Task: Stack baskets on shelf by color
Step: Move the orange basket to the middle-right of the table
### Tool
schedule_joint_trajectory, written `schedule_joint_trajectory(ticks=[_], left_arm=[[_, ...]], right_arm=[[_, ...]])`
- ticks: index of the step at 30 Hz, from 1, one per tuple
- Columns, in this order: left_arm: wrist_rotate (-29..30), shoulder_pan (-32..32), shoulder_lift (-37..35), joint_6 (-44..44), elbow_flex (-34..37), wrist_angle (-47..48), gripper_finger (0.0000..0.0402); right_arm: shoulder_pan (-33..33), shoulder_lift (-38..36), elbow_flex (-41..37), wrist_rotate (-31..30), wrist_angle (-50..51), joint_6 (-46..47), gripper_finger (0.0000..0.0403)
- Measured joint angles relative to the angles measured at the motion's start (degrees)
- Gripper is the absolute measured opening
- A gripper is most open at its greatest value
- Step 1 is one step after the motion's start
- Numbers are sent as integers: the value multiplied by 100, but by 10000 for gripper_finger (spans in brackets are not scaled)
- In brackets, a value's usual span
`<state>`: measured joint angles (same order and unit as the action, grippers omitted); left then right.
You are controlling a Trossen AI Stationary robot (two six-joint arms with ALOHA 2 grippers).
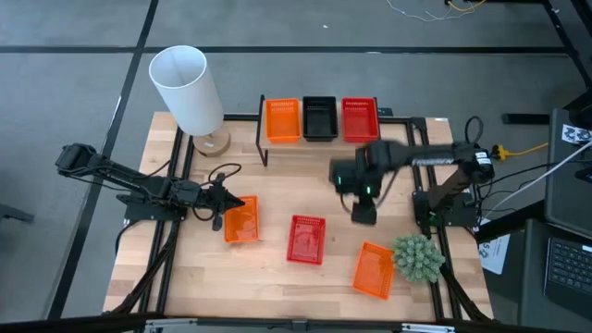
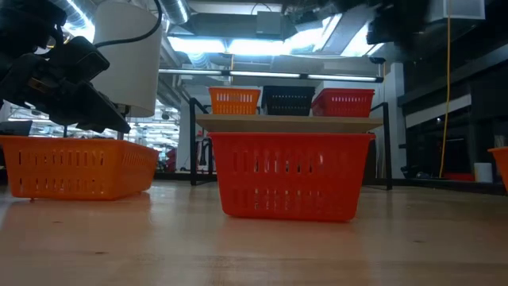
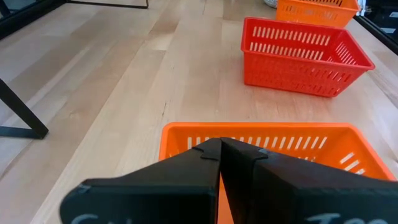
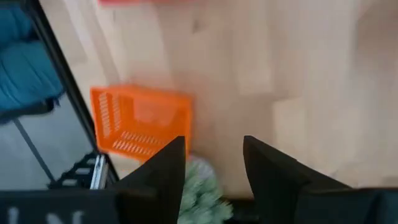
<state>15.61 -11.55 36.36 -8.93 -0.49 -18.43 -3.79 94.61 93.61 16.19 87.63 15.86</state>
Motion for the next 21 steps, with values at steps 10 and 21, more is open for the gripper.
schedule_joint_trajectory(ticks=[10,21], left_arm=[[-2,0,1,2,0,30,0],[-4,0,1,-55,0,519,0]], right_arm=[[-2265,2,-1490,-417,-2169,2587,161],[-2986,7,-3556,-260,-4824,4313,161]])
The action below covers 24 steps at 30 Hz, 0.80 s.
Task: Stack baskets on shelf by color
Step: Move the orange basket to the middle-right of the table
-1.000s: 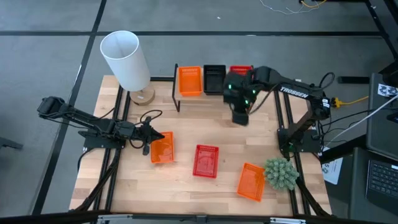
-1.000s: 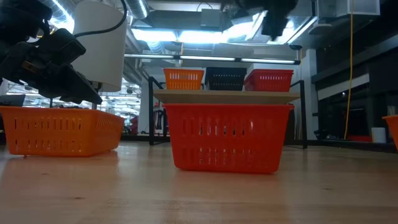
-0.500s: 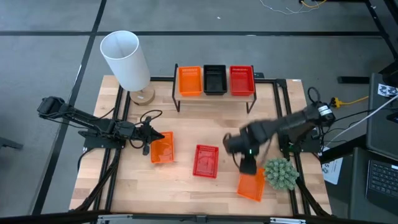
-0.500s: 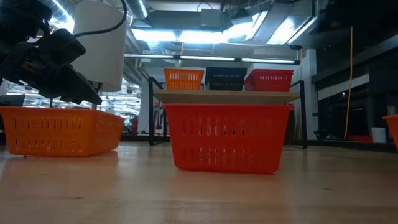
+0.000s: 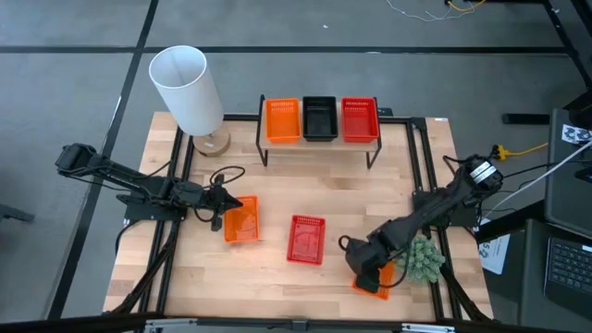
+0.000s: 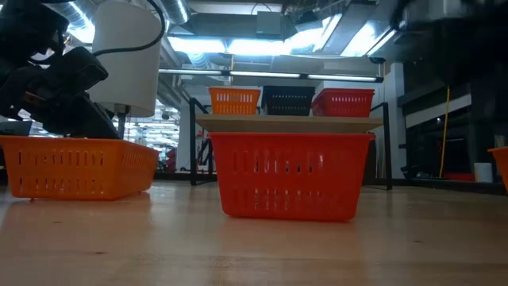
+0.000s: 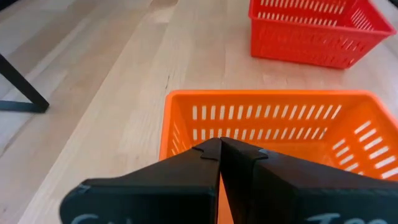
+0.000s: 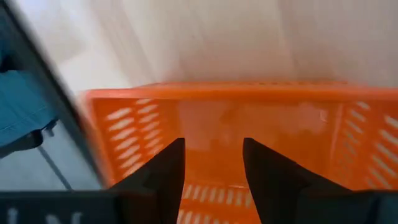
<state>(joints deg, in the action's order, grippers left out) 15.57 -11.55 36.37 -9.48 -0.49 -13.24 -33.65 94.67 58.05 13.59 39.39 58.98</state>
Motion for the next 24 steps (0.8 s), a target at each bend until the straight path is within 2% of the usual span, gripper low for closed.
schedule_joint_trajectory(ticks=[3,7,14,20,24], left_arm=[[0,0,-1,-74,0,-12,0],[0,2,-1,-87,0,-43,0],[0,2,-1,-92,0,-48,0],[0,1,-1,-185,0,-50,0],[0,1,-1,-393,0,-49,0]], right_arm=[[15,4,-370,-333,-56,218,161],[209,4,-604,-1224,17,-7,161],[955,4,-604,-3213,18,-1463,161],[1917,4,-604,-4276,17,-2650,161],[2320,4,-420,-4497,20,-3085,161]])
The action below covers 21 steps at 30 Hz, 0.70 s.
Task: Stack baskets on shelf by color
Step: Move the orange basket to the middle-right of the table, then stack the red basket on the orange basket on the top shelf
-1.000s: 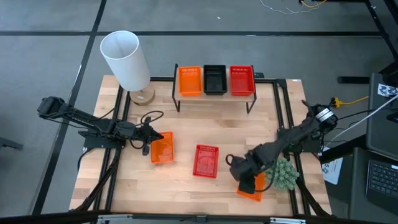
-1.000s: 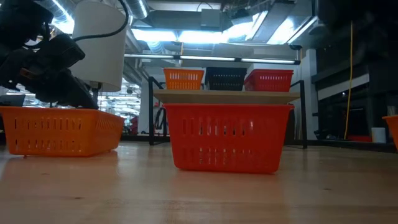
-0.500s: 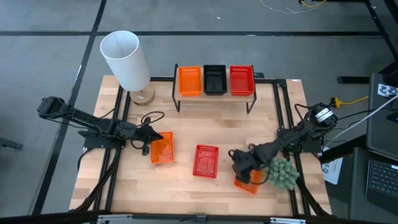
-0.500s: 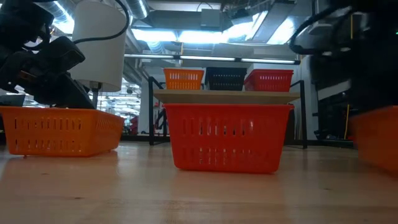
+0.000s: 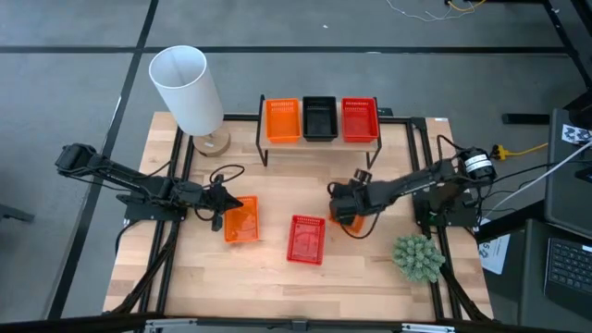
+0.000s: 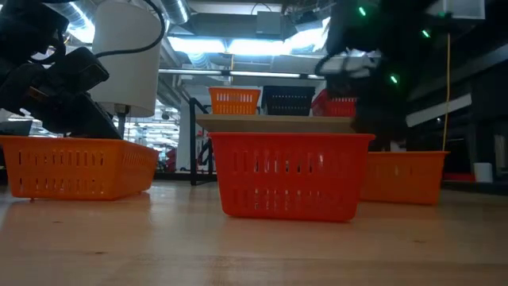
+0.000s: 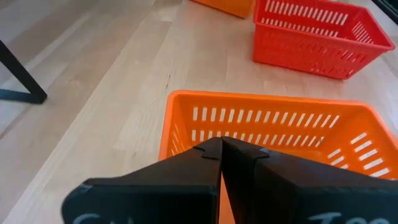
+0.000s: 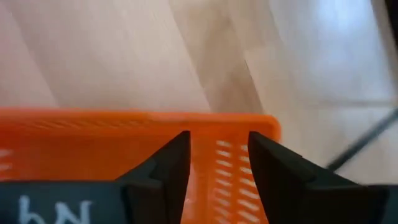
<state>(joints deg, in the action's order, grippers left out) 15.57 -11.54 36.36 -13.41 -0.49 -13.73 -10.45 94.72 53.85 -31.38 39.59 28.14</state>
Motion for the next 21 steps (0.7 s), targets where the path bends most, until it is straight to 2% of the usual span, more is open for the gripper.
schedule_joint_trajectory(ticks=[2,5,9,12,16,21], left_arm=[[-2,-1,0,-55,0,0,0],[-2,-1,0,-151,0,-1,0],[0,0,0,-151,0,1,0],[0,-1,0,-151,0,1,0],[0,0,0,-150,0,1,0],[0,-1,0,-149,0,1,0]], right_arm=[[32,0,309,306,41,-139,161],[-116,0,971,1070,593,-132,161],[-558,-2,1816,2056,1432,83,161],[-998,-5,2109,2522,1341,-66,161],[-1544,-6,2022,2460,-85,-753,161],[-1803,154,1757,1845,-1570,-1031,161]])
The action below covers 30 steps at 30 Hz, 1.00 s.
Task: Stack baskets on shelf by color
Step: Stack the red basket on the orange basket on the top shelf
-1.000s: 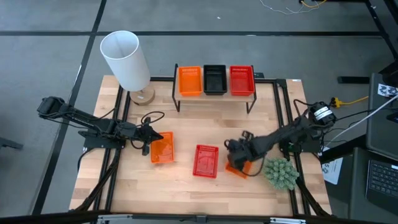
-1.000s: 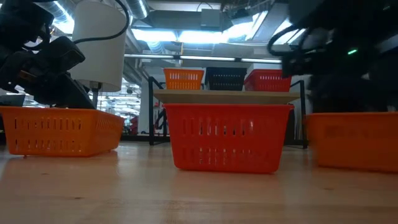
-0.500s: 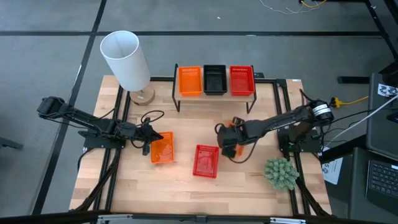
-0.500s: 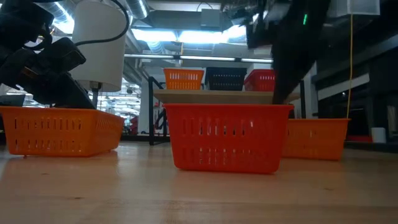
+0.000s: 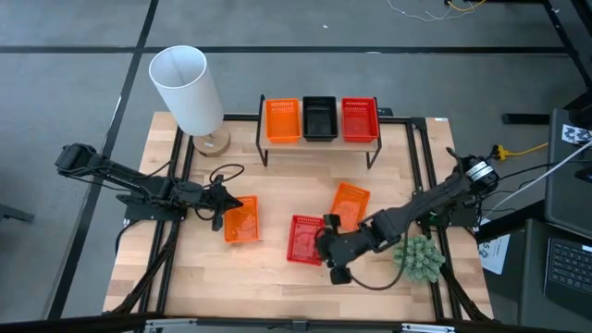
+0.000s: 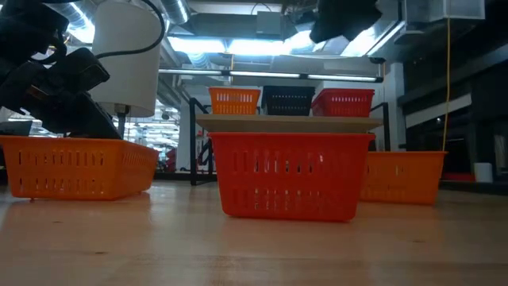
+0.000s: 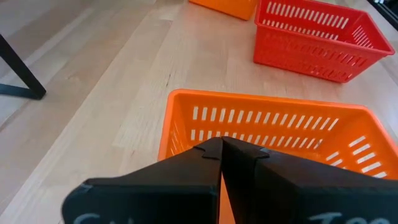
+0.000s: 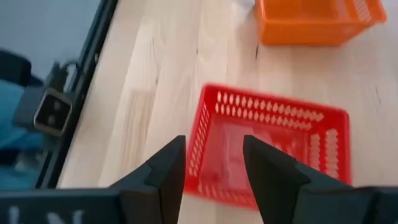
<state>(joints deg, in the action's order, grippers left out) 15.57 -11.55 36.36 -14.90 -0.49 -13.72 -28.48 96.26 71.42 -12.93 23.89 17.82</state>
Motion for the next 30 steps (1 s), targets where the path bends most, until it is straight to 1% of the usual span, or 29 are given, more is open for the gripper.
schedule_joint_trajectory(ticks=[3,9,13,16,23,25,26,28,30], left_arm=[[2,0,0,0,0,0,0],[17,2,1,1,0,0,0],[20,1,0,-2,0,18,0],[20,2,0,-2,0,26,0],[20,2,0,-8,0,56,0],[19,0,2,-11,0,70,0],[19,1,2,-13,0,73,0],[14,1,1,-17,1,101,0],[12,0,1,-17,0,110,0]], right_arm=[[7,262,-37,-54,-414,203,161],[12,1116,261,46,-600,301,161],[10,1567,558,57,-488,449,161],[14,1761,743,55,-279,595,161],[27,2043,745,55,239,1198,157],[33,2104,739,55,252,1308,142],[40,2126,739,55,240,1355,128],[50,2130,739,55,220,1462,83],[51,2130,772,44,238,1457,28]])
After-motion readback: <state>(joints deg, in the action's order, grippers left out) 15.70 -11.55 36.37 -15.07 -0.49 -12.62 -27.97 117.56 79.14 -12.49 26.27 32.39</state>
